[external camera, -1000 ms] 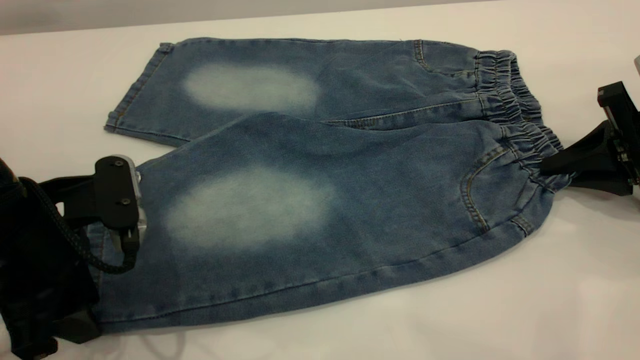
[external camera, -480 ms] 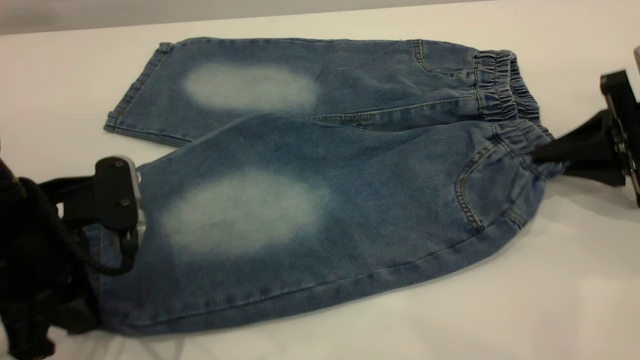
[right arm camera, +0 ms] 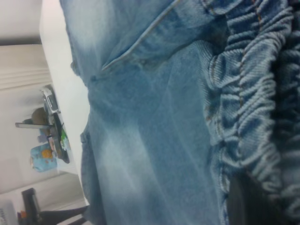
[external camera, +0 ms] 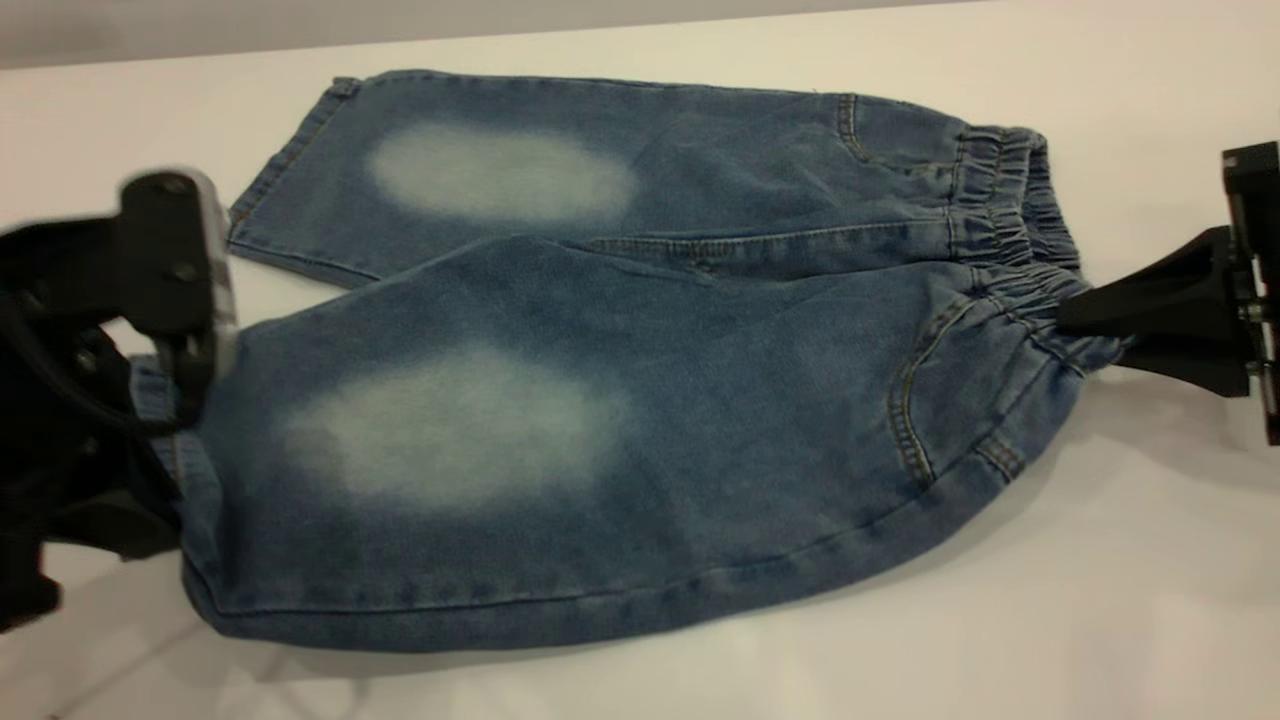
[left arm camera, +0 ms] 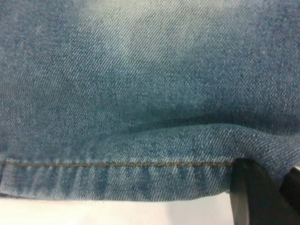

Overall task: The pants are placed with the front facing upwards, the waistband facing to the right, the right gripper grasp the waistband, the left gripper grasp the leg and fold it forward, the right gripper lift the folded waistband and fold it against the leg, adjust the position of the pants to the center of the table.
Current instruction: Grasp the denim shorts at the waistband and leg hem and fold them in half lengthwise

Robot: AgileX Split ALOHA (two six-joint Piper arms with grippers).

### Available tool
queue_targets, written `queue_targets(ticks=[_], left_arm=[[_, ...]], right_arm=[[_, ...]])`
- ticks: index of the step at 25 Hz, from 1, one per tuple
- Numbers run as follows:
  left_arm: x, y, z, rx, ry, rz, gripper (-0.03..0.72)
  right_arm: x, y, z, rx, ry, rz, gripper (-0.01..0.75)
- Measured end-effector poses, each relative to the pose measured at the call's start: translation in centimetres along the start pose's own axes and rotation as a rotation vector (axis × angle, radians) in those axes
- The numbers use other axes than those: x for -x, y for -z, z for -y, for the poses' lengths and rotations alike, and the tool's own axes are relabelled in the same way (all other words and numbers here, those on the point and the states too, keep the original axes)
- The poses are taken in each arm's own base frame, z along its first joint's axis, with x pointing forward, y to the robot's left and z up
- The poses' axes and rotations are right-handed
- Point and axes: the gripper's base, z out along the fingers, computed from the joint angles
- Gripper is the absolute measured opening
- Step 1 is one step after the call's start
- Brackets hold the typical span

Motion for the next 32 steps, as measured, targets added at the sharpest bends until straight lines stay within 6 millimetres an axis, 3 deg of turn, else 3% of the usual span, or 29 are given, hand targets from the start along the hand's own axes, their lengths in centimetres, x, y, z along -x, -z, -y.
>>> queue_targets(ticks=[15,23,32], left_arm=[[0.1,5.9,1.0,0.083,0.016,0.130,0.066],[1.1,7.5,-1.2,0.379,-0.061,0.261,0.066],[2.7,8.4,-6.6,0.683,0.005,0.399,0.066]], right_arm=[[-6.9,3.2,-3.4,-0.070,0.004,0.042,0.040],[-6.3,3.9,-5.0,-0.054,0.097,0.091,0.041],[-3.0,3.9,-6.1,-0.031,0.116,0.147,0.041]])
